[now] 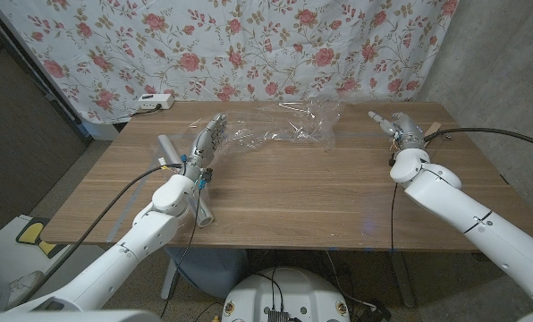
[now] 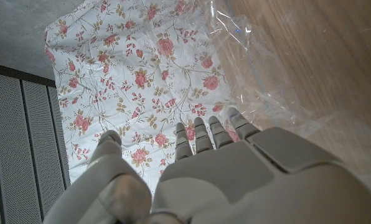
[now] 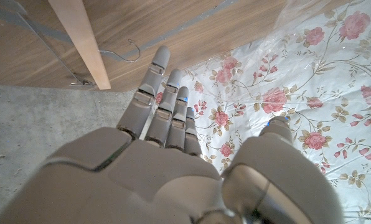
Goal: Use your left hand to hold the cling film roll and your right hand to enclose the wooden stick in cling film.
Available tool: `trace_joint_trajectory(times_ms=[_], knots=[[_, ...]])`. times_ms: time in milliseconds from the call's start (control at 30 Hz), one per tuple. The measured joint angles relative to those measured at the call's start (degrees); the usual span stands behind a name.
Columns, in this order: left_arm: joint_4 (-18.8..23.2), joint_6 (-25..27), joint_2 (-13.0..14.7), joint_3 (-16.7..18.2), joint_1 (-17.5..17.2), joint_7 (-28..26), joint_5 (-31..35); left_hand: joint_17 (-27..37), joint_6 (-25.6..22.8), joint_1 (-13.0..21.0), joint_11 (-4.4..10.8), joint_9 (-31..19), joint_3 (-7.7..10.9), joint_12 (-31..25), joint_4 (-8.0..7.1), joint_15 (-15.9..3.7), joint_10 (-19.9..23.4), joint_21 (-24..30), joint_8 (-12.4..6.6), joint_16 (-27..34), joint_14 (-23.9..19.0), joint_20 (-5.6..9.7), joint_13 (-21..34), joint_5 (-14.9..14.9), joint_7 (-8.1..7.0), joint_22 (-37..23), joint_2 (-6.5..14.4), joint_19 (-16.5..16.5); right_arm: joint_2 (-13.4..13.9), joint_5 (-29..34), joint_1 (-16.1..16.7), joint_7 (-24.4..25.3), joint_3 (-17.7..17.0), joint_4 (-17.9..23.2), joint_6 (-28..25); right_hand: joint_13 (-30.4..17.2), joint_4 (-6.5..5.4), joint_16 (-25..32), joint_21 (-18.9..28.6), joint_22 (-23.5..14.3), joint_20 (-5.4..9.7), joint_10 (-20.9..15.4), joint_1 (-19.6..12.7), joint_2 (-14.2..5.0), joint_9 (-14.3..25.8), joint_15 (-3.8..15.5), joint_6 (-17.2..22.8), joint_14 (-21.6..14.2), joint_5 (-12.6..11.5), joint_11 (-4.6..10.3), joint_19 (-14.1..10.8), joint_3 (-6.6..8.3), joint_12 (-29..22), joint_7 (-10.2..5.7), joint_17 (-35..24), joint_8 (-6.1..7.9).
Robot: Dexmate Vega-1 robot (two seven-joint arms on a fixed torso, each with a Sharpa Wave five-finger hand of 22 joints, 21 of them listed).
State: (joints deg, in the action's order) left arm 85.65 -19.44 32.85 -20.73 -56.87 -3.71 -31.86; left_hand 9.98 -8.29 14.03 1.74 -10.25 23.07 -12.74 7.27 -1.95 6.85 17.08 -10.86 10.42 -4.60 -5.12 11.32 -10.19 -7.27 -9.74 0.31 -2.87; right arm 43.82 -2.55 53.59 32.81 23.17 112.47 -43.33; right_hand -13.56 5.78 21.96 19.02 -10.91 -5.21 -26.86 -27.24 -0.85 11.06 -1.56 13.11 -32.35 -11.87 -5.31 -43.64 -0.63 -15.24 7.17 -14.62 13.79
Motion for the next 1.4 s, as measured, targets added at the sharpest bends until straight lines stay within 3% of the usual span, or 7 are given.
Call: trace_joint_trajectory(times_ms=[133,300,500,933,1067,1400], knots=[[0.0,0.0,0.0,0.0,0.0,0.0,0.0,0.0,0.0,-0.3,0.00,0.0,0.00,0.0,0.00,0.00,0.0,0.0,0.00,0.0,0.0,0.00,0.0,0.0,0.00,0.0,0.3,0.0,0.0,-0.2,0.0,0.0,-0.2,-0.2,-0.1,0.0,0.00,-0.5,-0.7,0.0,-0.28,0.0,0.0,0.00,0.0,0.01,-0.6,0.6,0.0,0.00,1.3,0.00,0.3,-0.56,0.0,-0.14],[0.0,0.0,0.0,0.0,-0.1,0.0,0.0,0.0,0.0,-0.3,0.00,0.0,0.00,0.0,0.00,0.00,0.0,0.0,0.00,0.0,0.0,0.00,0.0,0.0,0.00,0.0,0.3,0.0,0.3,-1.5,0.3,-0.4,-0.9,-0.5,0.3,0.2,-0.77,-1.6,-2.5,0.0,-1.27,1.0,1.0,-1.02,0.0,1.14,-1.9,3.8,0.0,1.33,4.9,-0.41,1.1,-3.29,-0.4,-1.18],[0.0,-0.2,0.0,0.0,-0.3,0.0,0.0,0.0,0.0,-0.3,0.00,0.0,0.00,0.0,0.00,0.00,0.0,-0.4,0.00,0.0,0.0,0.00,0.0,0.0,0.00,0.0,0.3,0.0,1.2,-3.0,0.9,-1.5,-1.7,-0.8,1.7,0.1,-1.22,-2.5,-3.2,0.0,-1.85,1.5,1.4,-1.36,0.0,1.23,-2.5,5.7,0.0,1.70,6.8,-0.55,1.5,-4.56,-0.7,-1.52],[0.2,-0.3,0.2,0.1,-0.6,0.0,-0.1,0.0,0.0,-0.3,0.00,0.0,0.00,0.0,0.00,0.00,0.0,-0.4,0.00,0.0,0.0,0.00,0.0,0.0,0.00,0.0,0.3,0.0,3.3,-4.6,2.2,-2.4,-2.6,0.0,2.1,-0.2,-1.21,-2.5,-3.8,0.0,-1.85,1.7,1.4,-1.37,0.3,1.54,-2.9,6.0,0.0,1.97,7.4,-0.55,1.5,-4.94,-1.0,-1.51],[0.2,-0.3,0.2,0.1,-0.7,0.1,-0.1,0.0,0.0,-0.3,0.00,0.0,0.00,0.0,0.00,0.00,0.0,-0.8,0.00,0.0,0.0,0.32,0.0,0.0,0.00,0.0,0.3,-0.3,3.9,-4.8,2.7,-2.4,-2.8,0.3,1.7,-0.2,-1.03,-2.4,-3.8,0.0,-1.83,0.8,1.4,-1.36,0.3,2.59,-2.5,5.0,0.0,1.36,7.4,-0.73,1.5,-5.35,-1.0,-1.51],[-0.1,-0.3,0.1,0.0,-0.5,0.4,-0.2,0.0,0.0,-0.3,0.00,0.0,0.25,0.0,0.25,0.00,0.0,-1.1,0.00,0.0,0.0,0.00,0.0,0.0,0.00,0.0,0.3,-0.6,4.8,-5.2,3.5,-2.1,-3.2,0.7,0.4,-0.1,-0.88,-2.2,-3.8,0.3,-1.01,0.3,1.0,-0.98,0.3,2.77,-2.0,4.8,0.0,1.35,7.4,-0.88,1.5,-4.92,-1.2,-1.49]])
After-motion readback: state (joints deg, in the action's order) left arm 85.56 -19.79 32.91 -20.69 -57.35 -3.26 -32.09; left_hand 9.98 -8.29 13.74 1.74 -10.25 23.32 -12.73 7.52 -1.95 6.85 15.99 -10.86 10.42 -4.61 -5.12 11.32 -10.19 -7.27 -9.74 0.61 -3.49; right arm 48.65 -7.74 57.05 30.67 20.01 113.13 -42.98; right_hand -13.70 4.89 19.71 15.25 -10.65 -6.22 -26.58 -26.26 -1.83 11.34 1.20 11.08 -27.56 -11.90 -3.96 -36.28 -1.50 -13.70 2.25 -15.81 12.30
